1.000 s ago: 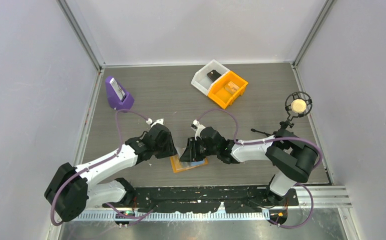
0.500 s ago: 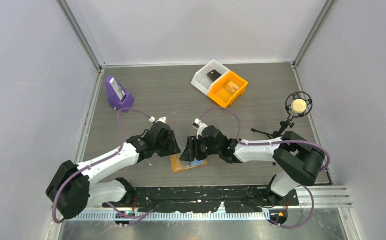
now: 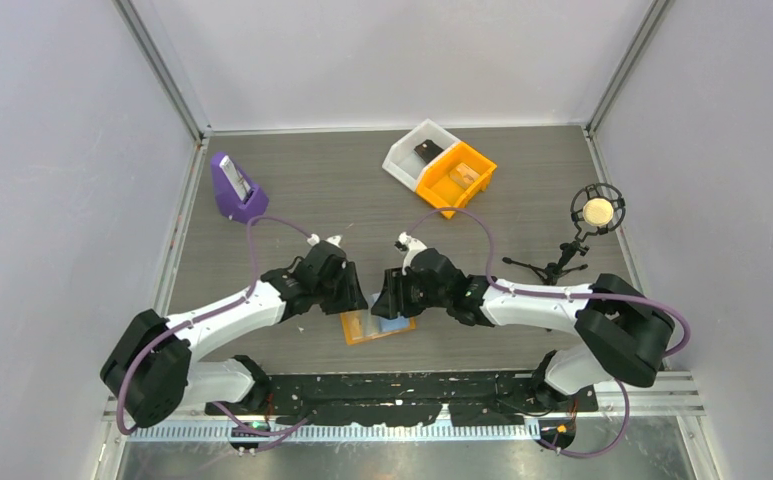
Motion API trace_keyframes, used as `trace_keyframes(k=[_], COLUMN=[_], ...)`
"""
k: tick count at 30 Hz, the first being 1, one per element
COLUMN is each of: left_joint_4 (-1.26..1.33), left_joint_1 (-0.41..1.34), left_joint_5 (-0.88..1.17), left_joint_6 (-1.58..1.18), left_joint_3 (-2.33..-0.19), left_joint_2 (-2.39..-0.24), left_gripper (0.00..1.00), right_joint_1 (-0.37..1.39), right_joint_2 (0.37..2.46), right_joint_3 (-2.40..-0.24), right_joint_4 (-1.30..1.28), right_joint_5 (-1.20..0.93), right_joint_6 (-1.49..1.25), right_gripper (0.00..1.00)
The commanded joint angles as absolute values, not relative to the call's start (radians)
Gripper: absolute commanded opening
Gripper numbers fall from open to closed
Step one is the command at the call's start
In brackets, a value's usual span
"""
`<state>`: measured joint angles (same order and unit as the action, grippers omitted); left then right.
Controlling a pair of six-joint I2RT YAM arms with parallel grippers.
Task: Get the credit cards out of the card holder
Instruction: Remove the credit card from the card holder.
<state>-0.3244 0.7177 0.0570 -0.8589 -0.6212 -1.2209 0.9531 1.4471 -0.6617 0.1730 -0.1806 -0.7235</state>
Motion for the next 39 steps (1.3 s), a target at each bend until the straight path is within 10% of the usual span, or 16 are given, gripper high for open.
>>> trace_keyframes(k=[1,17,39], left_joint_4=[-0.271,-0.262,-0.275], left_joint_1=[0.715,0.726,0.726], left_joint_5=[0.091,0.128,0.039], left_joint_6=[-0.844,-0.833,-0.940], left_joint_3=[-0.663,-0.675,-0.603], left_joint_2=[-1.224,-1.252,-0.992], left_gripper=[0.40,0.41,0.40], right_joint_1=[0.948,0.950,0.943], right_joint_2=[1.406,1.399,1.334], right_joint_3=[-0.693,-0.729,-0.719], right_joint_4=[0.128,0.067,0.045], right_joint_5=[-0.131,-0.109,-0.049], right_joint_6=[-0.684,-0.644,-0.602], right_gripper=[0.50,0.56,0.31])
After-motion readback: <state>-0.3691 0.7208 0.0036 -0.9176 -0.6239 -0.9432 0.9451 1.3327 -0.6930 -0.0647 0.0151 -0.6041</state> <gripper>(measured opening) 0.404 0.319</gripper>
